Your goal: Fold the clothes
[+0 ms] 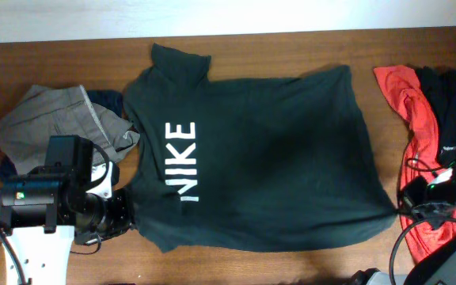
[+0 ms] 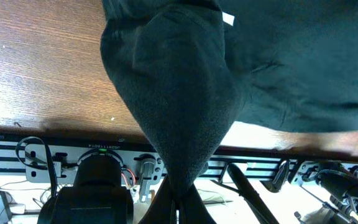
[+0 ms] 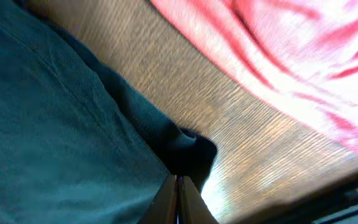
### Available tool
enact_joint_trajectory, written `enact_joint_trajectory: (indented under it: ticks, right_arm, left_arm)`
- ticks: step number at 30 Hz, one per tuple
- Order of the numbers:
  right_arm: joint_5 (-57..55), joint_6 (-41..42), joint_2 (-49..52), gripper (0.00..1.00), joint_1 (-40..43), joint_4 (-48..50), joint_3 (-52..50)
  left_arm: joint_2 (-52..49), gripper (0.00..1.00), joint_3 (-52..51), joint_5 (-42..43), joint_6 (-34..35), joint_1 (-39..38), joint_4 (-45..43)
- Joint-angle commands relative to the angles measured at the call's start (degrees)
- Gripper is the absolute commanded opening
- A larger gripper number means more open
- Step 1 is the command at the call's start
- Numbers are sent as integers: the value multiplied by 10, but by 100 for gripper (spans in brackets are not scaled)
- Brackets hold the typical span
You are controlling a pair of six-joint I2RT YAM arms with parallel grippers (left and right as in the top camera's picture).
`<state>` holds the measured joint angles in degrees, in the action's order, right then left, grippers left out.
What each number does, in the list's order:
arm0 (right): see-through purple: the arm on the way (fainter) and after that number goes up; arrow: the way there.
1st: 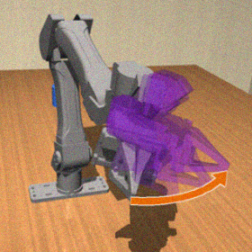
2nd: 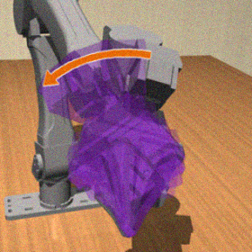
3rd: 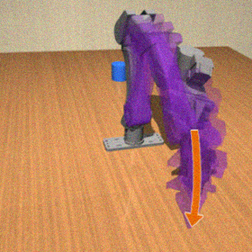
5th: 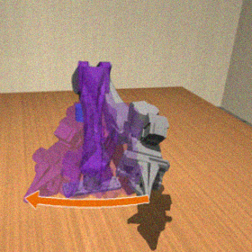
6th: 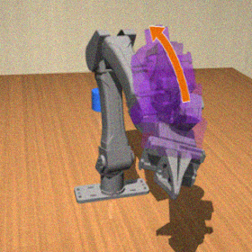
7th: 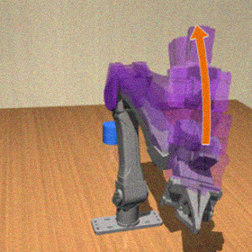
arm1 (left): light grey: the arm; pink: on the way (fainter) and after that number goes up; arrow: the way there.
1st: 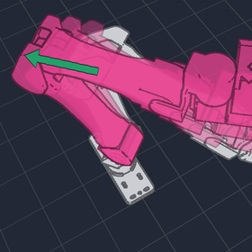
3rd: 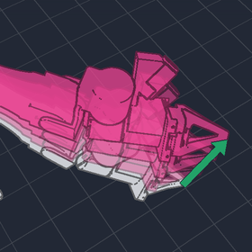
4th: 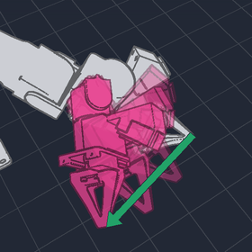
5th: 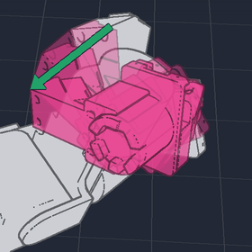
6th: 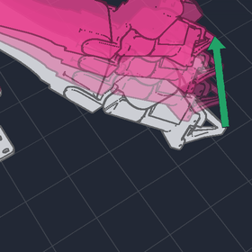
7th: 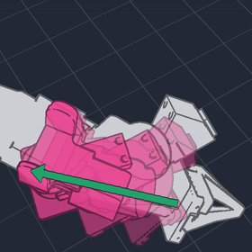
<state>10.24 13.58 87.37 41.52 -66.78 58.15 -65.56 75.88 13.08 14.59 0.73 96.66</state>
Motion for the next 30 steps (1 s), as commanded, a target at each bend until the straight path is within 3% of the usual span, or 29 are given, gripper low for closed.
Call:
enact_joint_trajectory:
  ticks: [1, 6, 10, 13, 14, 16, 25, 30]
  right_arm:
    - [-28, 2, -4, 7, 5, -8, 16]
    - [9, -49, -4, 8, 5, -21, 16]
    - [35, -59, -4, 15, 5, -22, 16]
    - [37, -58, -4, 54, 5, -22, 12]
    - [42, -57, -4, 63, 5, -19, 5]
    - [43, -56, -4, 70, 5, -7, -12]
    - [26, 17, -4, 78, 13, 62, -136]
    - [23, 32, -4, 73, 36, 105, -174]
  left_arm:
    - [4, 0, 10, -2, 0, 2, 0]
    - [4, 0, 10, 3, 0, 2, 1]
    - [4, 0, 10, 2, 0, 2, 0]
    - [4, 0, 10, 2, 0, 2, 0]
    - [4, 0, 10, 2, 0, 2, 0]
    - [4, 0, 10, 2, 0, 2, 0]
    - [4, 0, 10, 2, 0, 2, 0]
    - [4, 0, 10, 2, 0, 2, -5]
